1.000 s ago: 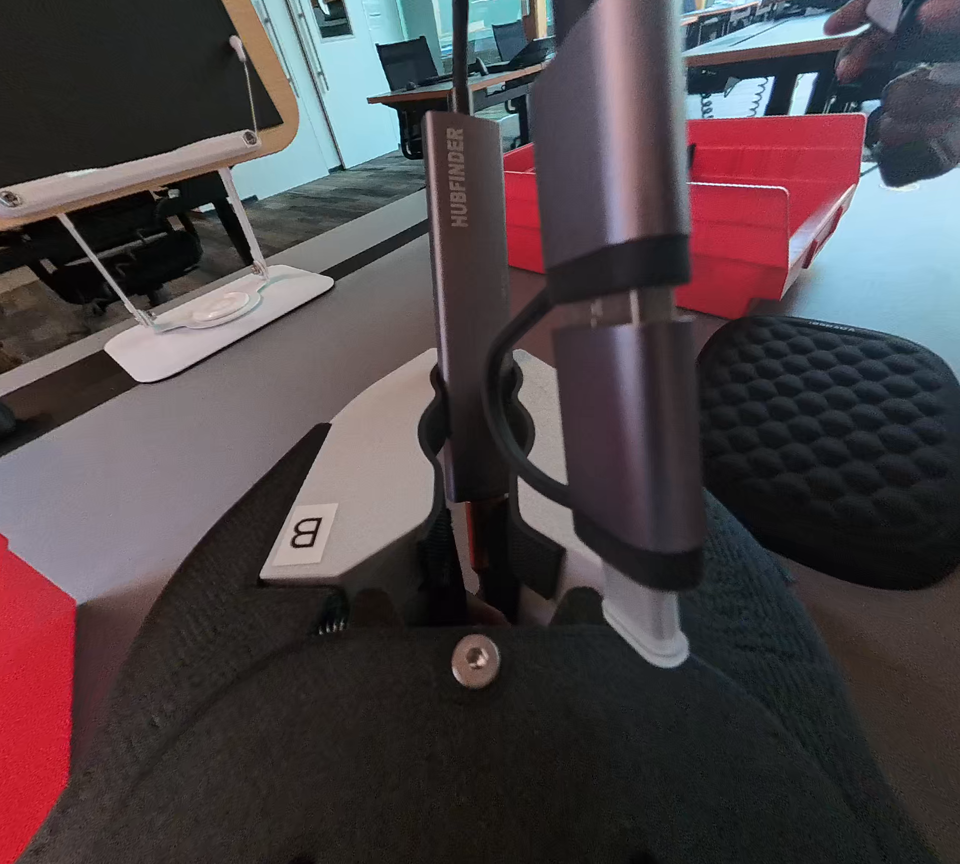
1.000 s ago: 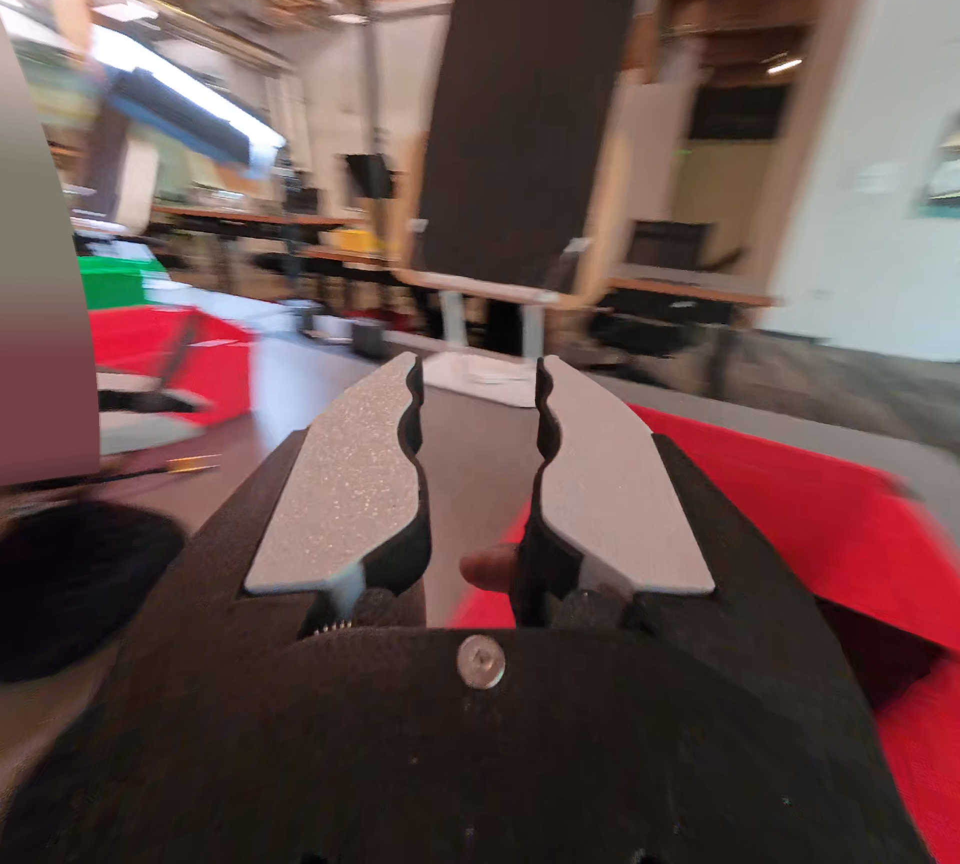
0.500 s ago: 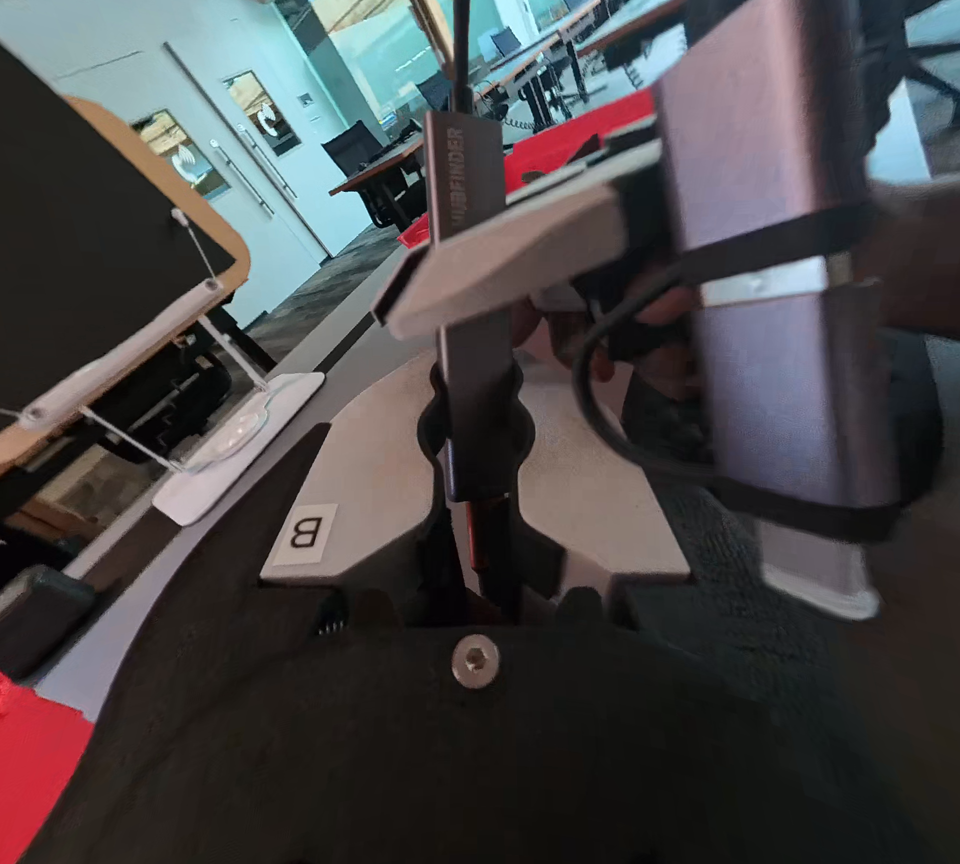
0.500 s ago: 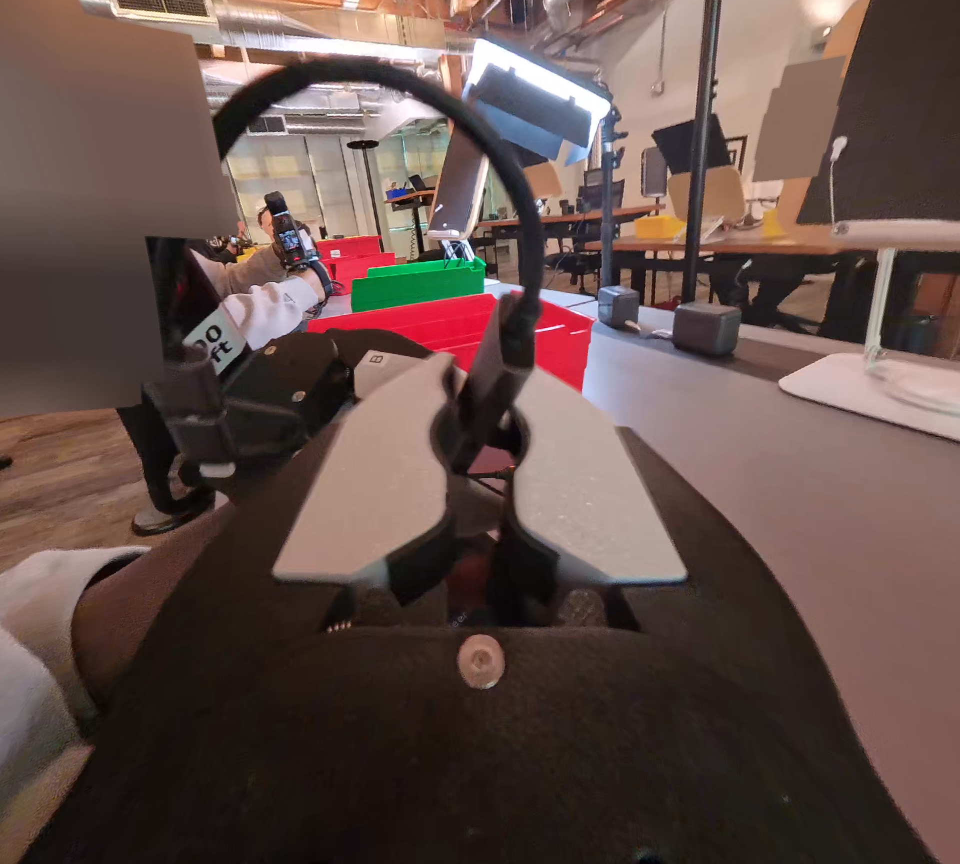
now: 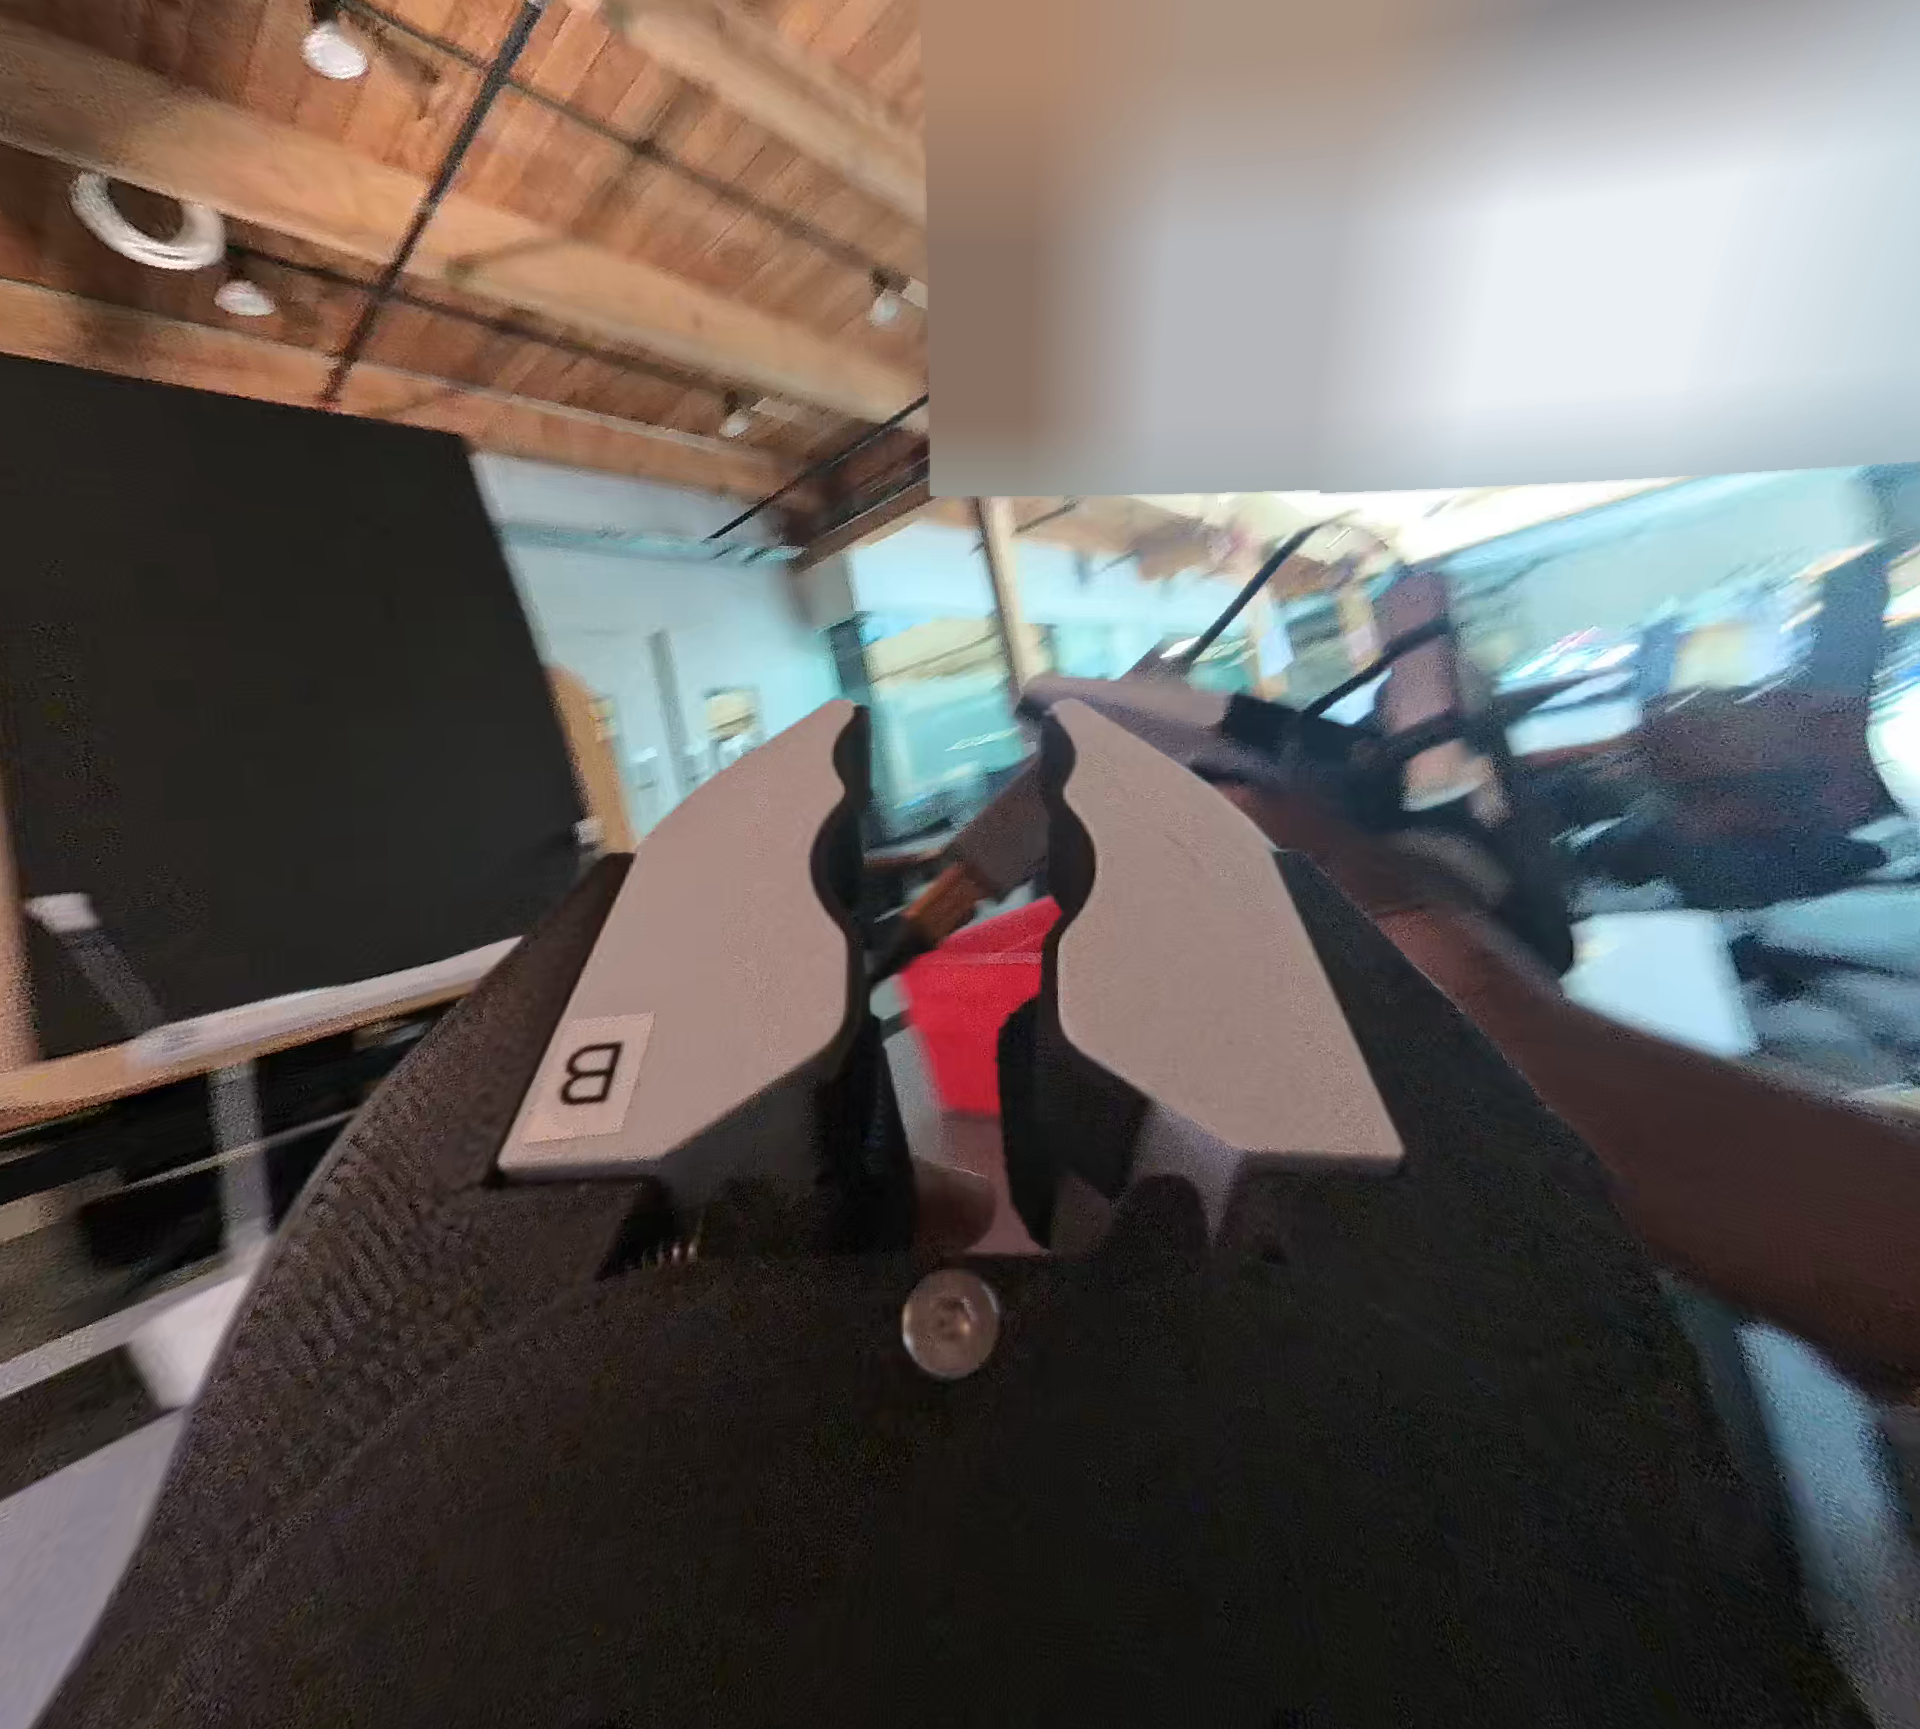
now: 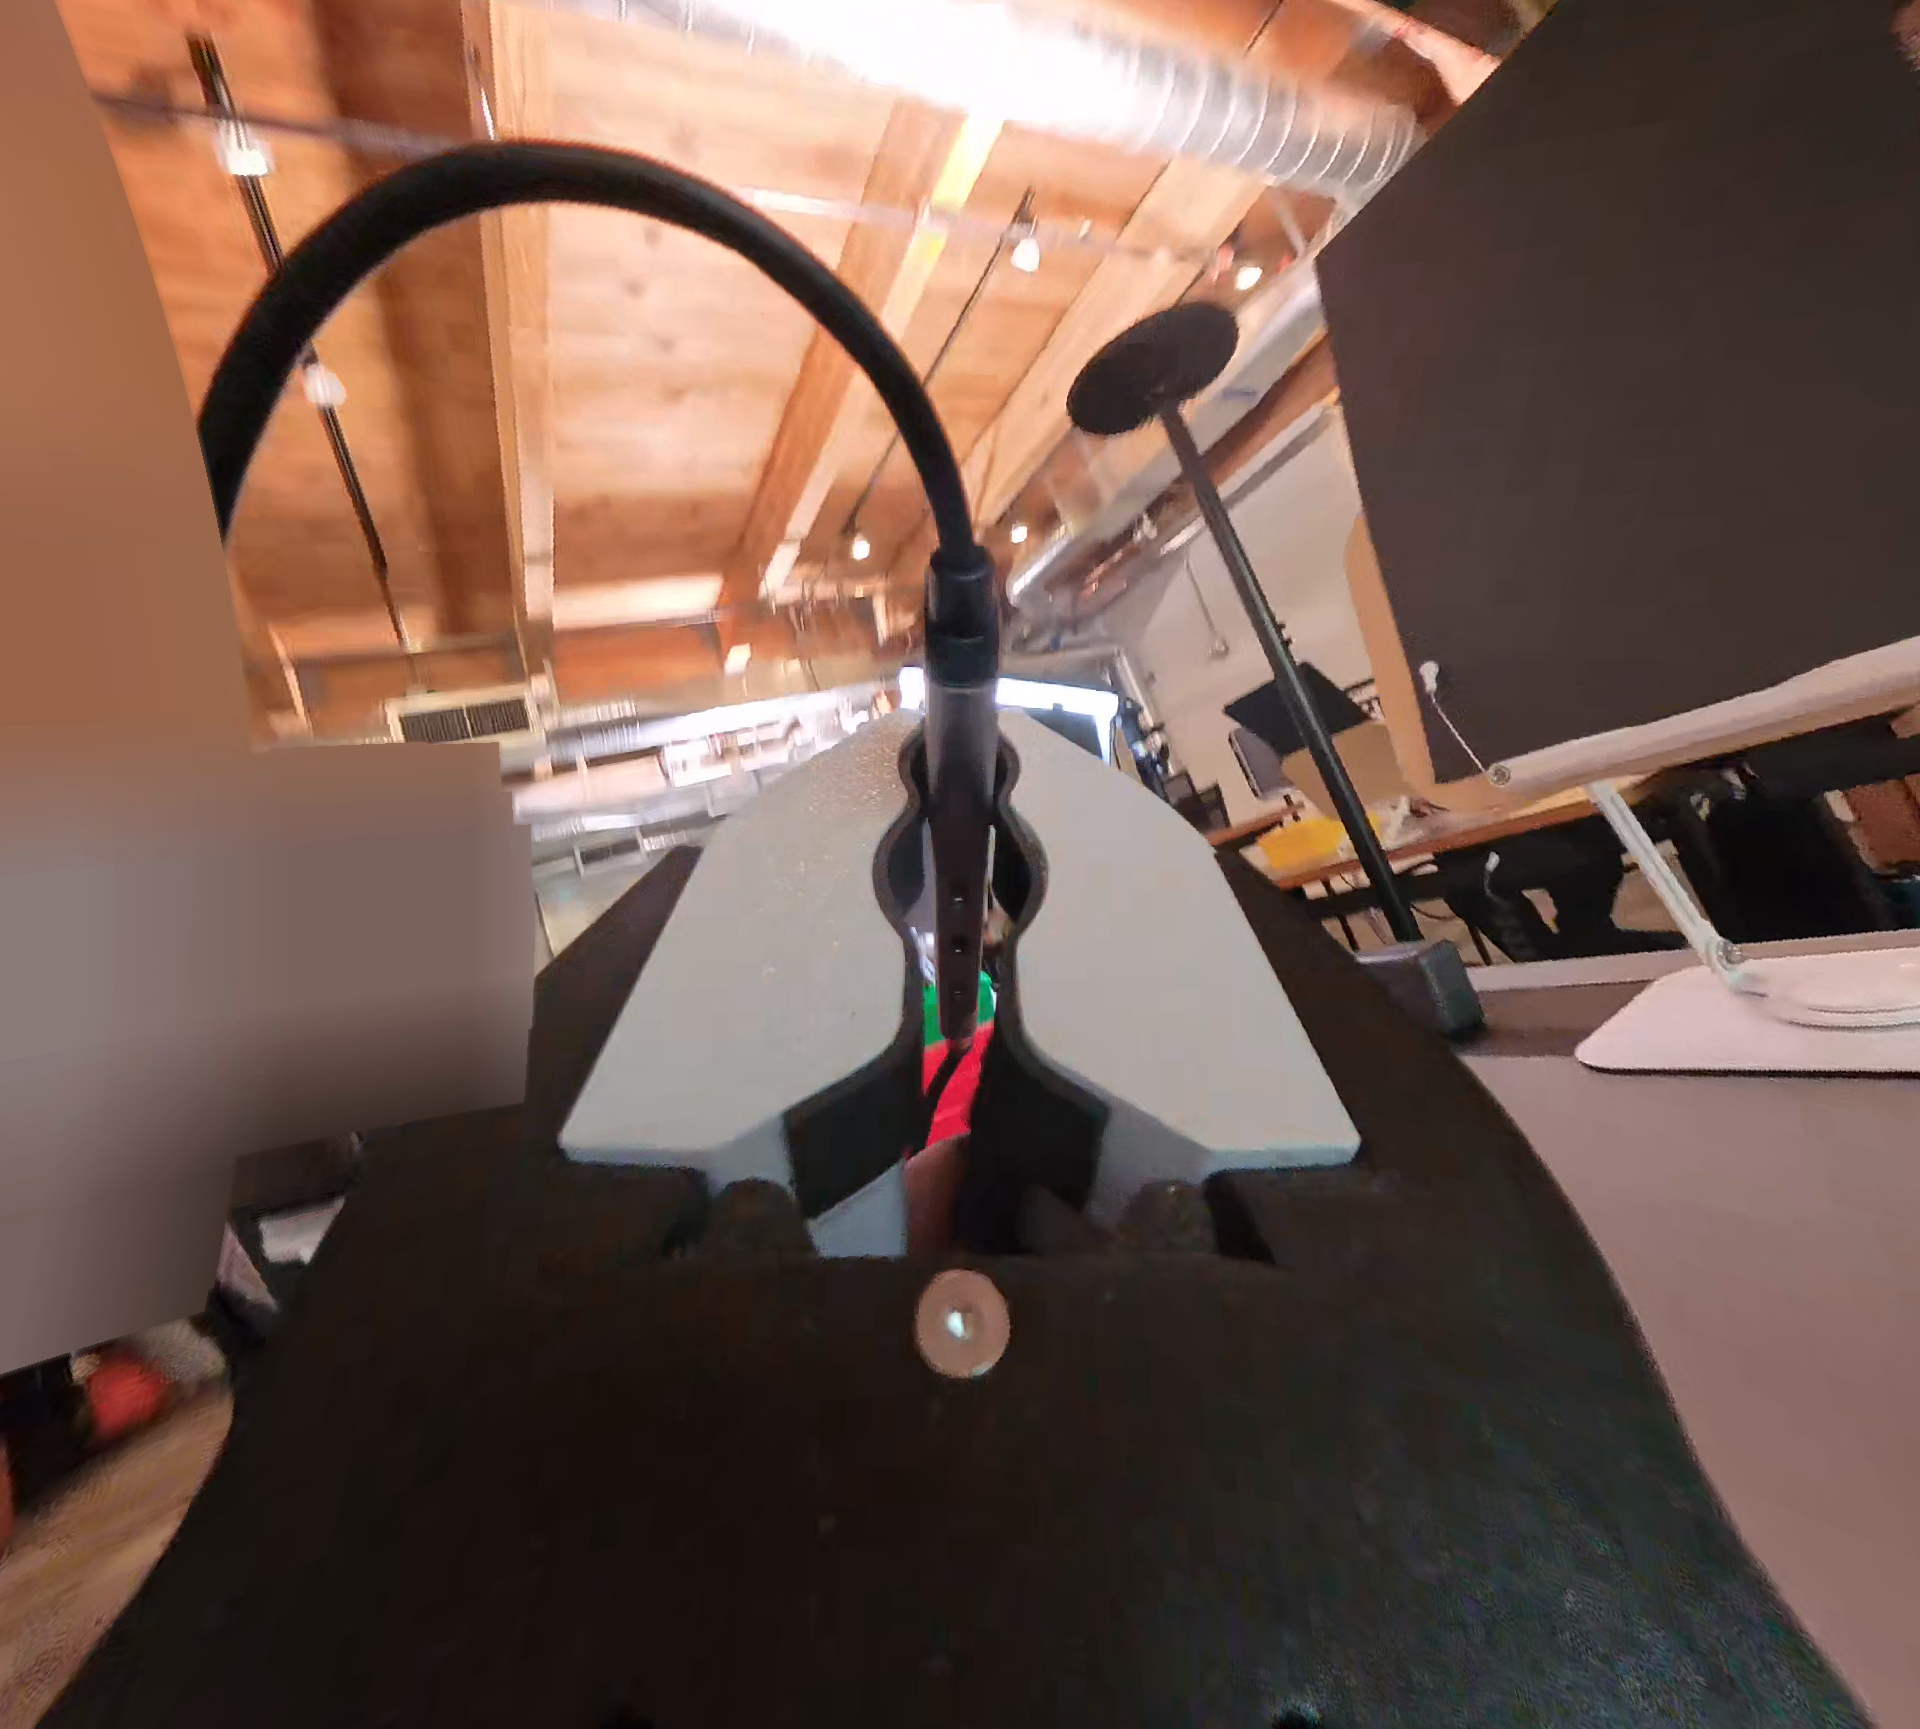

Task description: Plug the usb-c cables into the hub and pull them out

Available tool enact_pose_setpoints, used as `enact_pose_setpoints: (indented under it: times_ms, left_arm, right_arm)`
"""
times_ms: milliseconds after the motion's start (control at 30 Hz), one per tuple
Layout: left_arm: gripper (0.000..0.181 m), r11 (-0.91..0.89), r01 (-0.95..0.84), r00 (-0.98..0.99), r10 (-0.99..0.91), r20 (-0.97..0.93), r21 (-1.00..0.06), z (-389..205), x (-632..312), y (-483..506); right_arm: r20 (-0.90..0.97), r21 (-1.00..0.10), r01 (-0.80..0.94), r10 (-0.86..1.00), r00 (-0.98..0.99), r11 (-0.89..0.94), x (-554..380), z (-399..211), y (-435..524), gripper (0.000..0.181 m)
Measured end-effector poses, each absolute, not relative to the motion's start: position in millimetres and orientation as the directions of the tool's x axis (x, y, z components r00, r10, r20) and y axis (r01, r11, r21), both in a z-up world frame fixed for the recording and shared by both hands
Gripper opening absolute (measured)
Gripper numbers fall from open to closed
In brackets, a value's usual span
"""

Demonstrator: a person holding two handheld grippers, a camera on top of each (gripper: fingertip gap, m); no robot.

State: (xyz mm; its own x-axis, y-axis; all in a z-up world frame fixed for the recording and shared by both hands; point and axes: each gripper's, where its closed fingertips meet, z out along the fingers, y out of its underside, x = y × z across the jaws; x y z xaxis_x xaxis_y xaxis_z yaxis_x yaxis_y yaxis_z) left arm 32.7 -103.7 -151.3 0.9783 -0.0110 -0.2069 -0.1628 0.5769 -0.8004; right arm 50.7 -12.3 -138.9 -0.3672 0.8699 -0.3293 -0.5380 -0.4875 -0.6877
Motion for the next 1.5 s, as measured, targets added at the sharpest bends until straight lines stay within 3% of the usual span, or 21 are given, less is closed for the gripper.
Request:
enact_pose_setpoints:
  times_ms: [100, 200, 300, 400, 467, 567, 733, 800, 900, 967, 1067, 1133, 1300, 1500]
  left_arm:
    - [0.017, 0.569, 0.087, 0.942, -0.313, -0.118, -0.818, -154.7, 59.4, -102.1]
    - [0.018, 0.289, 0.330, 0.789, -0.607, 0.094, -0.898, -180.4, 84.5, -79.7]
    - [0.052, 0.032, 0.494, 0.717, -0.581, 0.385, -0.869, -212.1, 79.0, -47.2]
    - [0.058, 0.130, 0.670, 0.618, -0.643, 0.453, -0.730, -195.0, 69.4, -48.6]
    - [0.046, 0.233, 0.692, 0.620, -0.677, 0.397, -0.683, -178.5, 64.2, -58.9]
    - [0.015, 0.324, 0.567, 0.748, -0.588, 0.308, -0.758, -172.9, 56.6, -63.7]
    - [0.010, 0.353, 0.468, 0.798, -0.563, 0.216, -0.810, -161.6, 40.1, -84.9]
    - [0.009, 0.330, 0.447, 0.804, -0.556, 0.212, -0.831, -157.8, 31.1, -92.6]
    - [0.008, 0.325, 0.360, 0.851, -0.499, 0.165, -0.874, -145.0, 14.6, -109.5]
    - [0.007, 0.237, 0.180, 0.927, -0.364, 0.085, -0.955, -150.8, 1.0, -113.1]
    - [0.007, -0.017, -0.143, 0.989, -0.046, -0.142, -0.990, -171.5, -28.0, -115.3]
    - [0.007, -0.198, -0.219, 0.971, 0.054, -0.233, -0.956, -186.1, -39.5, -117.4]
    - [0.007, -0.440, -0.249, 0.961, 0.002, -0.278, -0.863, -226.5, -28.2, -97.3]
    - [0.007, -0.526, -0.367, 0.921, -0.089, -0.380, -0.767, -244.8, -6.3, -72.6]
  right_arm:
    - [-0.393, -0.618, -0.564, 0.837, -0.381, -0.547, 51.3, -139.5, -0.3, 0.007]
    - [-0.406, -0.595, -0.578, 0.829, -0.384, -0.559, 53.2, -138.3, 3.9, 0.007]
    - [-0.392, -0.553, -0.592, 0.811, -0.435, -0.586, 61.7, -131.0, -2.0, 0.008]
    - [-0.390, -0.528, -0.556, 0.764, -0.514, -0.642, 62.9, -131.0, -19.9, 0.007]
    - [-0.402, -0.541, -0.520, 0.746, -0.530, -0.661, 57.4, -138.8, -32.9, 0.007]
    - [-0.385, -0.552, -0.475, 0.714, -0.585, -0.686, 54.0, -148.5, -53.7, 0.007]
    - [-0.400, -0.624, -0.304, 0.628, -0.668, -0.720, 40.2, -167.5, -88.9, 0.008]
    - [-0.422, -0.719, -0.141, 0.589, -0.689, -0.681, 29.3, -181.5, -106.9, 0.008]
    - [-0.435, -0.891, 0.203, 0.635, -0.639, -0.406, 21.1, -232.8, -126.1, 0.021]
    - [-0.337, -0.936, 0.288, 0.756, -0.561, -0.204, 27.3, -259.5, -108.8, 0.024]
    - [-0.111, -0.968, 0.249, 0.941, -0.321, -0.029, 30.0, -263.2, -52.6, 0.020]
    - [0.011, -0.984, 0.173, 0.990, -0.141, 0.035, 32.1, -246.1, -22.2, 0.018]
    - [0.116, -0.979, -0.187, 0.982, -0.150, 0.088, 36.1, -190.7, -69.5, 0.023]
    - [0.172, -0.967, -0.213, 0.976, -0.134, 0.141, 8.9, -182.8, -87.5, 0.027]
